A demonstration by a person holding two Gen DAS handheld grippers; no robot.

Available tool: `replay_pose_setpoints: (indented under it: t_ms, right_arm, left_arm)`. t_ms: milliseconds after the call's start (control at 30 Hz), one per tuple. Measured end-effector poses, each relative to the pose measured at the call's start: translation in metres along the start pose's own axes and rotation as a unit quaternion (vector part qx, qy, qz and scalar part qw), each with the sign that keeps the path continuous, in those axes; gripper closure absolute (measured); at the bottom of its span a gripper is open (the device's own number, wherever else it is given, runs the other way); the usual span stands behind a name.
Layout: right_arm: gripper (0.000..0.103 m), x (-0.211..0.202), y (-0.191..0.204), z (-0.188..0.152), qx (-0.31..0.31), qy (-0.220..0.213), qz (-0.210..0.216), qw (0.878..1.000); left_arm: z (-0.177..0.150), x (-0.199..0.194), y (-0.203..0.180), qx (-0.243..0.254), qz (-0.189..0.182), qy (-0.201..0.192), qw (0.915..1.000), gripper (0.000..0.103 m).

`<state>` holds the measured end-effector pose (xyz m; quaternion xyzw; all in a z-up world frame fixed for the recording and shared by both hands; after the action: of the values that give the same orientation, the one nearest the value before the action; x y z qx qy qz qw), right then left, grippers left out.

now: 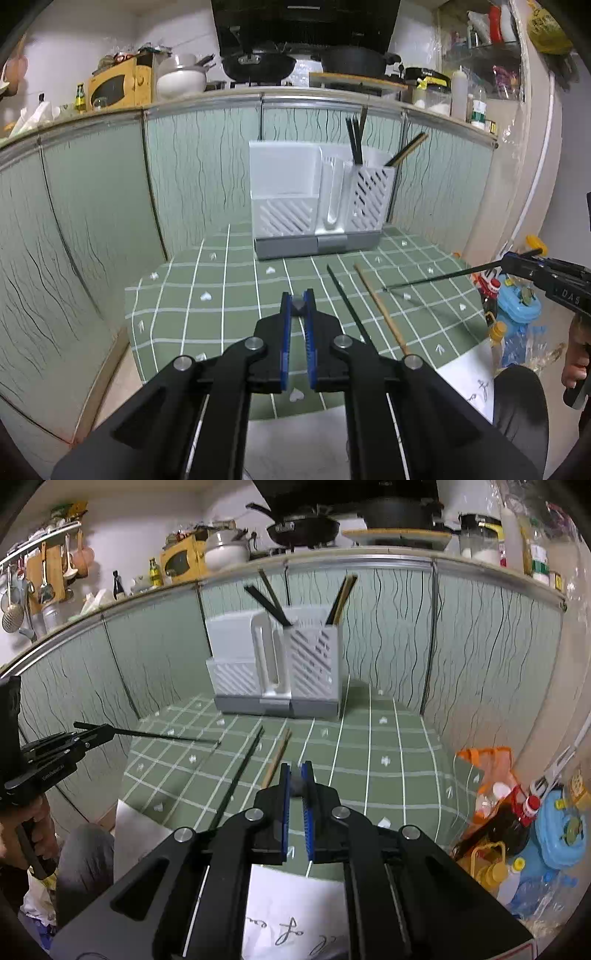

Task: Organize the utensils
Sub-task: 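Lift both black chopsticks and carry them toward the white holder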

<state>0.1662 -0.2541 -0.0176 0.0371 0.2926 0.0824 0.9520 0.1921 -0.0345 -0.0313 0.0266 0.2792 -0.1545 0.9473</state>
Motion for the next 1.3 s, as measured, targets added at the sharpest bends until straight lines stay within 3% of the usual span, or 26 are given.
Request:
replay_pose_setpoints:
  t_ms: [733,1300]
  right_arm:
    - [0.097,-0.029,0.009,0.055,-0.009,-0.034,0.015,0.999]
    - [0.097,-0.031,0.0,0.068,-0.002,-0.027,0.022,0.999]
  left_arm:
    - [0.06,-0.027,-0.01,0.011,-0.022,-0.047,0.9986,0.097]
    - [0.066,-0.019,-0.018,0.01,-0.037,-0.036,0.9986,0.097]
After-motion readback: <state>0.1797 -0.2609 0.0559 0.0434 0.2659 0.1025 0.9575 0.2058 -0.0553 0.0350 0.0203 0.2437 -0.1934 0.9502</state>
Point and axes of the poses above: each gripper's, at about its wrist camera, not at the fingertips, and x roughly the way its jaws point, y to its left, z to its top, the point moved 10 cm from there along x, roughly the way its jaws point, and after that the axes turned 1 degree about y, right-handed, at the moved point
